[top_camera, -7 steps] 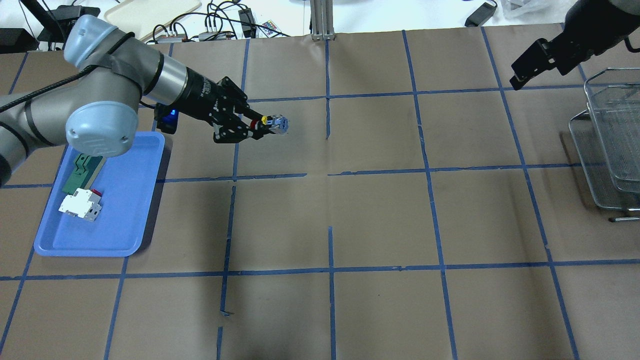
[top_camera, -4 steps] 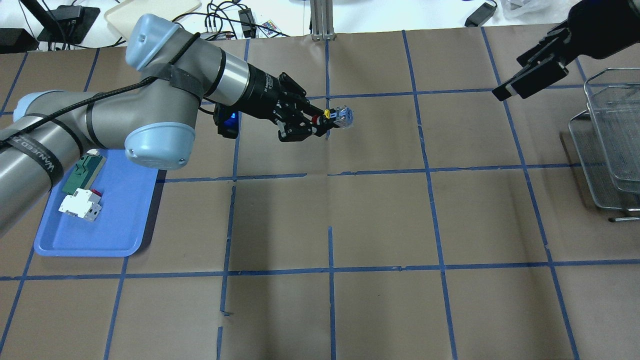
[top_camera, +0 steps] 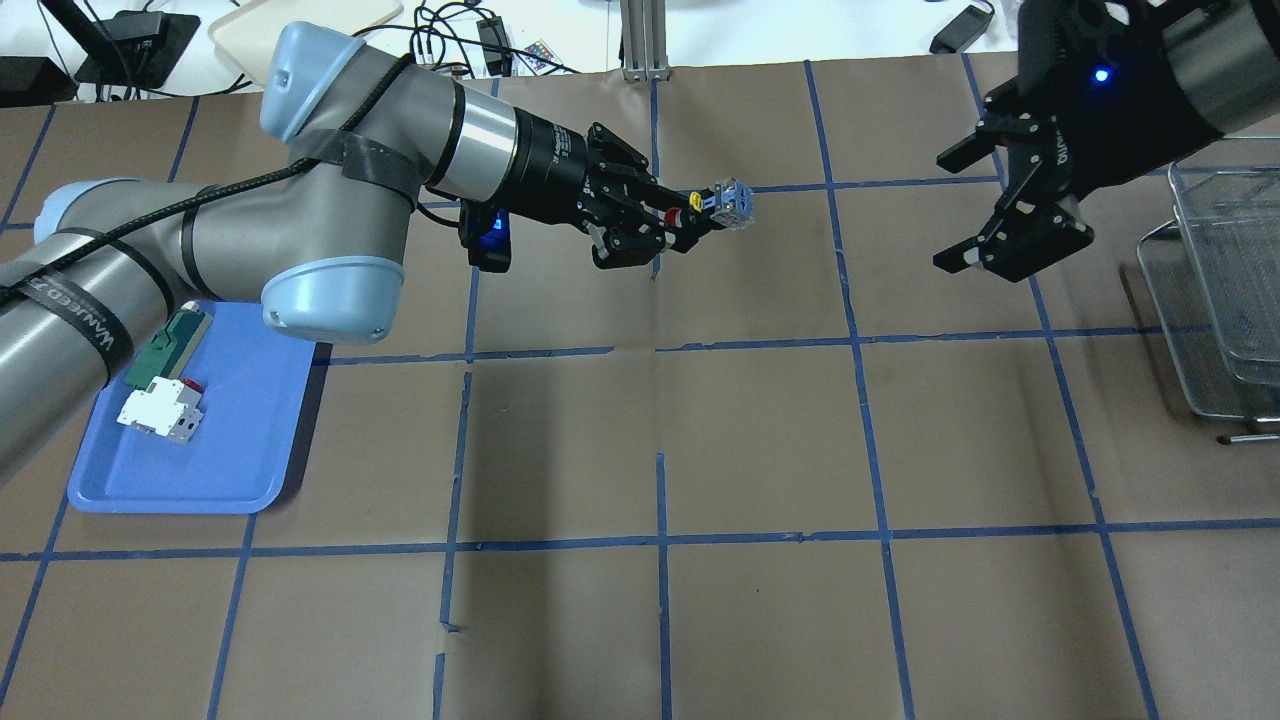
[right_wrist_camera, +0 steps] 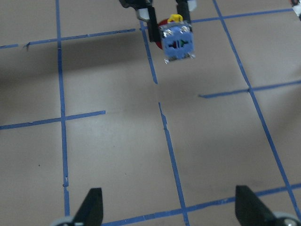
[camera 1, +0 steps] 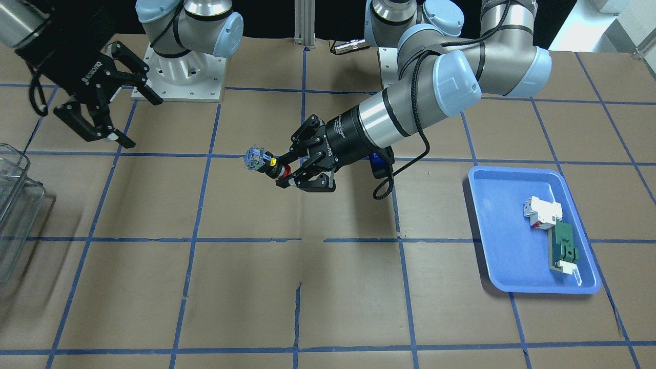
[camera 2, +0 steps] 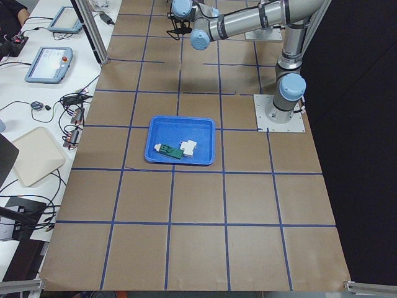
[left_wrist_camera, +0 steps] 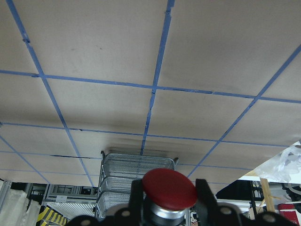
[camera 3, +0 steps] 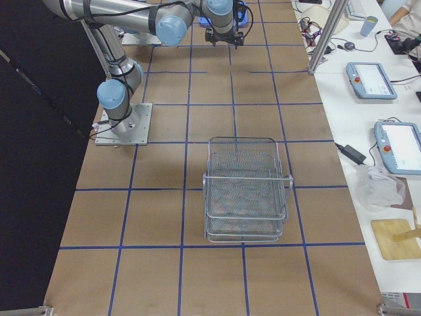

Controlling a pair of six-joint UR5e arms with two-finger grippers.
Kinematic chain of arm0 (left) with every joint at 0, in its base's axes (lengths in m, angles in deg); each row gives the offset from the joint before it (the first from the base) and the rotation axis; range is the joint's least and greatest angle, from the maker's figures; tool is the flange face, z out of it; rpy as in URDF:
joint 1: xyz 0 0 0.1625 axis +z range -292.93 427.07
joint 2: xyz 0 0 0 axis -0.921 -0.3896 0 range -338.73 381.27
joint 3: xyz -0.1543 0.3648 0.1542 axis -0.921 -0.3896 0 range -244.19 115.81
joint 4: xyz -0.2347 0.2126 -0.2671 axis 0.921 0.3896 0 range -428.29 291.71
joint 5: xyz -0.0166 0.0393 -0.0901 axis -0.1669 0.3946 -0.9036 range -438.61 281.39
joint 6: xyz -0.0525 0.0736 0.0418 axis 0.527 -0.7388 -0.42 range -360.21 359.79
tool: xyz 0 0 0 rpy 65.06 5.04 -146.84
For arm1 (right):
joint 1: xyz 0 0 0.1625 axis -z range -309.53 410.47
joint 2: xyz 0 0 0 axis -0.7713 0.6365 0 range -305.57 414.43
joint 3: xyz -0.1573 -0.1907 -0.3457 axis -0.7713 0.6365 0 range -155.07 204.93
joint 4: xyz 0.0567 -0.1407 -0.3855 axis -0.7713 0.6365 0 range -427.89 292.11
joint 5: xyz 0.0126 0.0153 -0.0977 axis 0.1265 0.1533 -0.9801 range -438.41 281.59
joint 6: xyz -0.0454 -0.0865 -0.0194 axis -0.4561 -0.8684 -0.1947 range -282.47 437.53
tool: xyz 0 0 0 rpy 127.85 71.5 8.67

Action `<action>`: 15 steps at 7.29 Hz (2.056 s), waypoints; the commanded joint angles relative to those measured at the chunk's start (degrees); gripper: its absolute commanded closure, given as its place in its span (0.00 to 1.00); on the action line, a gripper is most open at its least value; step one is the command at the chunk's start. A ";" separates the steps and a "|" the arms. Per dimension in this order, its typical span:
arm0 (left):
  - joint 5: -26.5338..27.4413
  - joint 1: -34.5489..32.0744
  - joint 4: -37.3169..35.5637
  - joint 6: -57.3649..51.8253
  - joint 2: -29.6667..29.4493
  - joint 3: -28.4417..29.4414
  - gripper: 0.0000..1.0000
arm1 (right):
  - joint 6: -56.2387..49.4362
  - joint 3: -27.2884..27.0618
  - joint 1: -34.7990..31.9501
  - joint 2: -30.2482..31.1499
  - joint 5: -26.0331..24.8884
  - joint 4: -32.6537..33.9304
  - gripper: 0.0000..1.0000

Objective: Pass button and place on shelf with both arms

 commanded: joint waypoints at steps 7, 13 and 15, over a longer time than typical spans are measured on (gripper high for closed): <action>-4.09 -0.22 -0.04 2.61 1.10 0.37 1.00 | 9.32 0.67 -12.21 -2.88 0.79 11.83 0.00; -4.17 -0.22 -0.04 2.87 1.36 0.81 1.00 | 11.11 6.91 -16.35 -7.46 -2.98 11.39 0.00; -4.09 -0.14 -0.04 3.05 2.24 0.47 1.00 | 10.86 6.57 -16.44 -7.63 -3.07 11.30 0.17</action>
